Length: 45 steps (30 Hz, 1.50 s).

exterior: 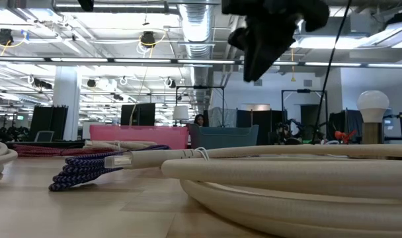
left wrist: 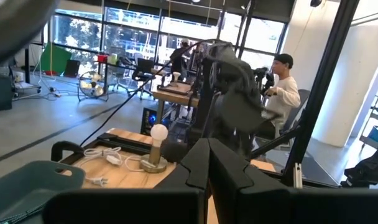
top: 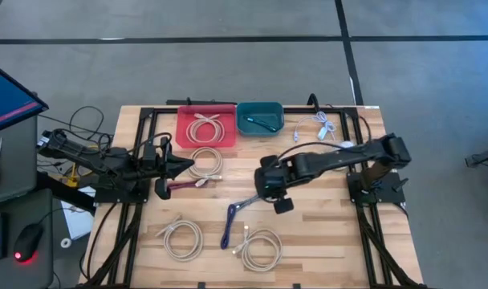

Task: Pick & Place USB Port
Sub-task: Put the black white charger cable into the blue bin

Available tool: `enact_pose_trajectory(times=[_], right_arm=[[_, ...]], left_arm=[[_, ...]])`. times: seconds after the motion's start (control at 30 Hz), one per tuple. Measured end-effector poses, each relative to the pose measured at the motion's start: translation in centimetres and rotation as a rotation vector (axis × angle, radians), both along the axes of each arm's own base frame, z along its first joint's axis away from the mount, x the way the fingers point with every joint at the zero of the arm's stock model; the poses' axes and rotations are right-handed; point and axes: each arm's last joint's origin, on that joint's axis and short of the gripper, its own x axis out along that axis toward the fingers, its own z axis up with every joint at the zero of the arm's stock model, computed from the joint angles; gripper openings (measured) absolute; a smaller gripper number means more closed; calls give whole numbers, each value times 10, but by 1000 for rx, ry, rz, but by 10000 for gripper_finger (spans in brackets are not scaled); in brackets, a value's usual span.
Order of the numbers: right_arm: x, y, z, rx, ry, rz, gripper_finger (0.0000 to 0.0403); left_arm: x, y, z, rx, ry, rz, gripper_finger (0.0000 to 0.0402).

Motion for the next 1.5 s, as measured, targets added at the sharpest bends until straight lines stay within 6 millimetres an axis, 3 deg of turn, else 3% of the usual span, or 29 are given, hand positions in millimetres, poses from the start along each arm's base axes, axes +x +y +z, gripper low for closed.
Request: enact_pose_trajectory(times=[0.33,0.57,1.1,1.5], right_arm=[[22,2,-47,-22,106,10,156],[31,1,-71,-27,155,6,174],[37,-18,-74,49,137,-56,156],[37,-16,-74,118,145,-55,154]], left_arm=[[0,0,0,0,0,0,6],[0,0,0,0,0,0,6],[0,0,0,0,0,0,6],[0,0,0,-1,0,0,6]])
